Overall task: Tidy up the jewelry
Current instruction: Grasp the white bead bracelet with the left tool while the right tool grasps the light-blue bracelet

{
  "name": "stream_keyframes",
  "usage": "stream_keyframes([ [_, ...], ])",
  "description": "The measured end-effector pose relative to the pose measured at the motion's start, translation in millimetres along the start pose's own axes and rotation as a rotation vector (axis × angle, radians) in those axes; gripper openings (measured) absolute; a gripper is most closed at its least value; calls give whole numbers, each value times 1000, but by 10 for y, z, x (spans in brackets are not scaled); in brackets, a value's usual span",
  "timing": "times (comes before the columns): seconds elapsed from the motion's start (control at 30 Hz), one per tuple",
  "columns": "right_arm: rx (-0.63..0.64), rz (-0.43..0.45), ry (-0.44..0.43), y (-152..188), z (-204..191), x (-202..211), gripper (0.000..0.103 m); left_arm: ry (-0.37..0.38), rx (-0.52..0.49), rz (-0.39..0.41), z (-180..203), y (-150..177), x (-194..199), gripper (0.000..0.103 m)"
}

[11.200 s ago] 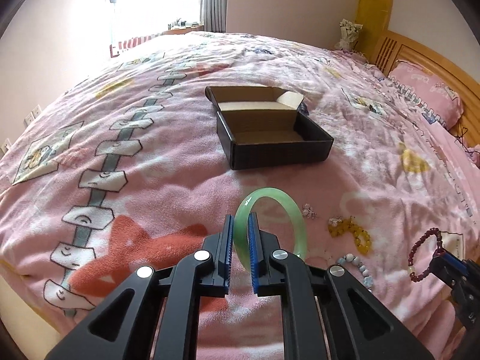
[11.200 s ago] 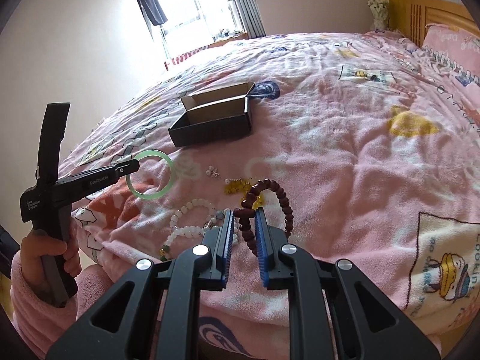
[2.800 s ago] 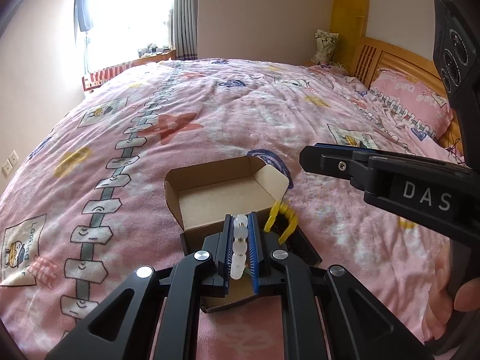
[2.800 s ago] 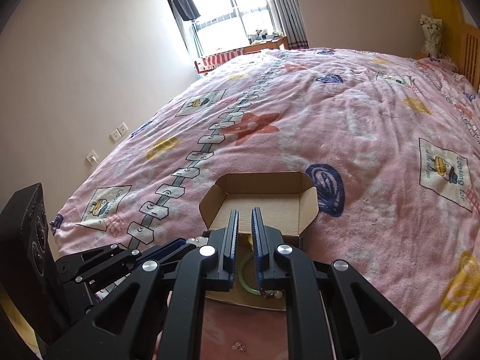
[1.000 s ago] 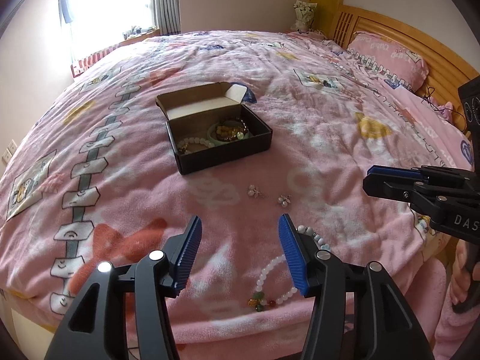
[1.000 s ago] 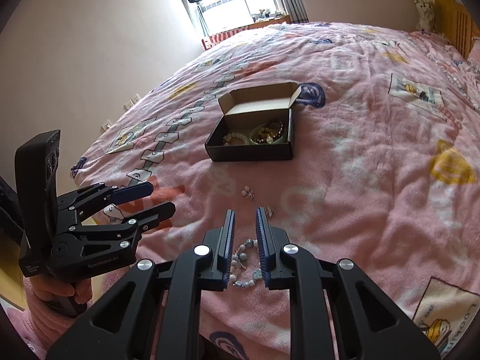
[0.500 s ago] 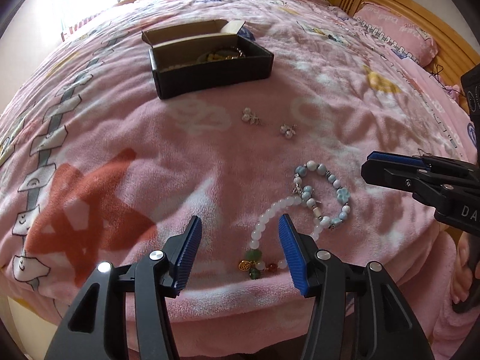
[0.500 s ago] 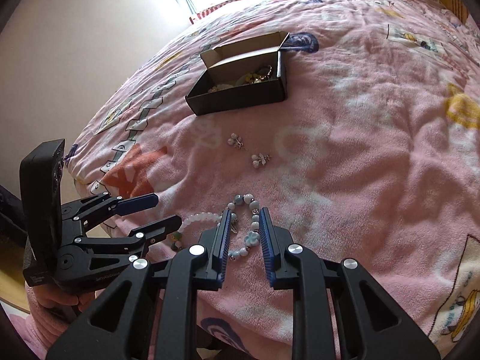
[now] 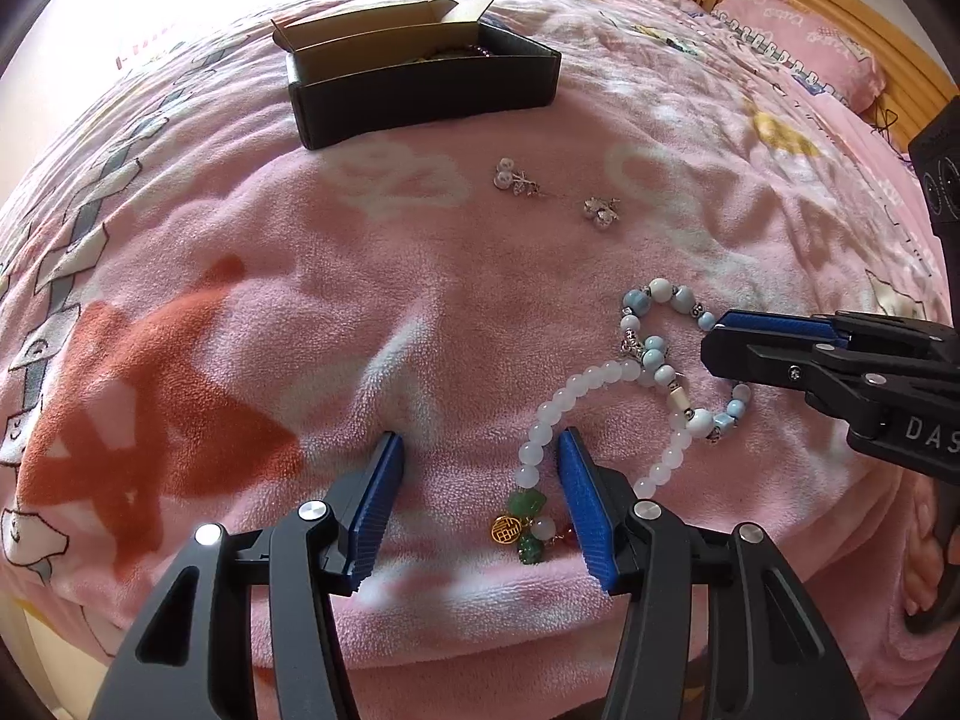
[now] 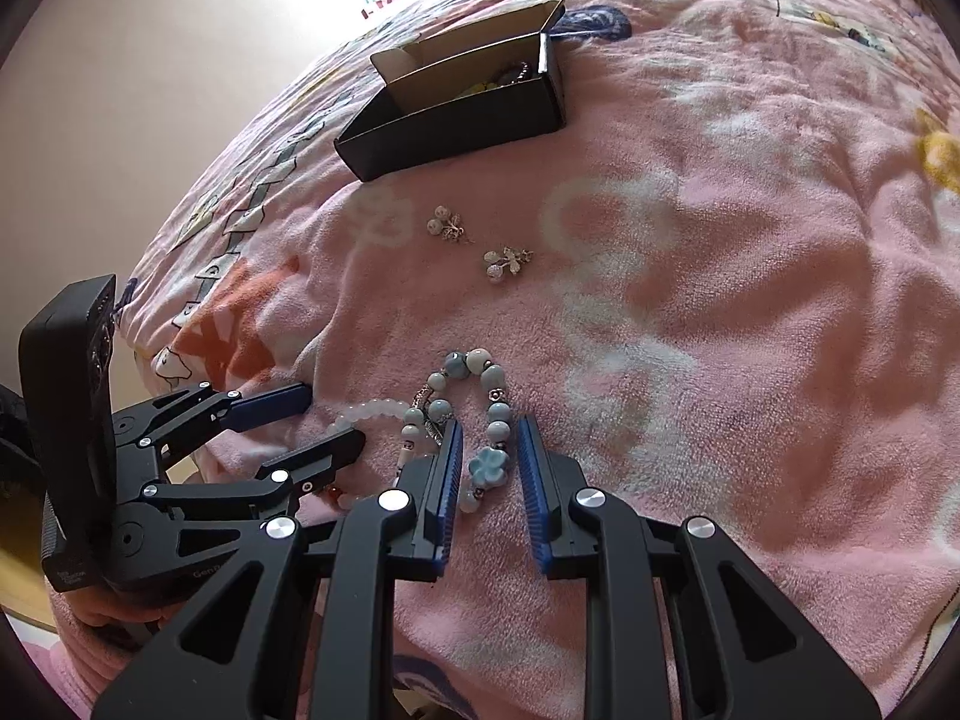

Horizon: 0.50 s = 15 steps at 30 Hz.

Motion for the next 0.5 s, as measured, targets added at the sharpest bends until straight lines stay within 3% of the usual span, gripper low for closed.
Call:
stream_keyframes([
  [0.17, -6, 1, 6, -14, 4, -56, 20, -10, 1, 14, 4, -4, -4, 50],
  [0.5, -7, 14, 19, 3, 13, -53, 16, -42, -3, 23, 9, -36, 22, 19],
])
Point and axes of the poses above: each gripper's, at about its wrist camera, not at the fingertips, and x roughly against the way its jaws point, z to its right, y to its underside, the point moved 3 cm from there along -x, roughly the way its jaws point, and after that the axes turned 10 degrees about -z, right-handed, at the moved point
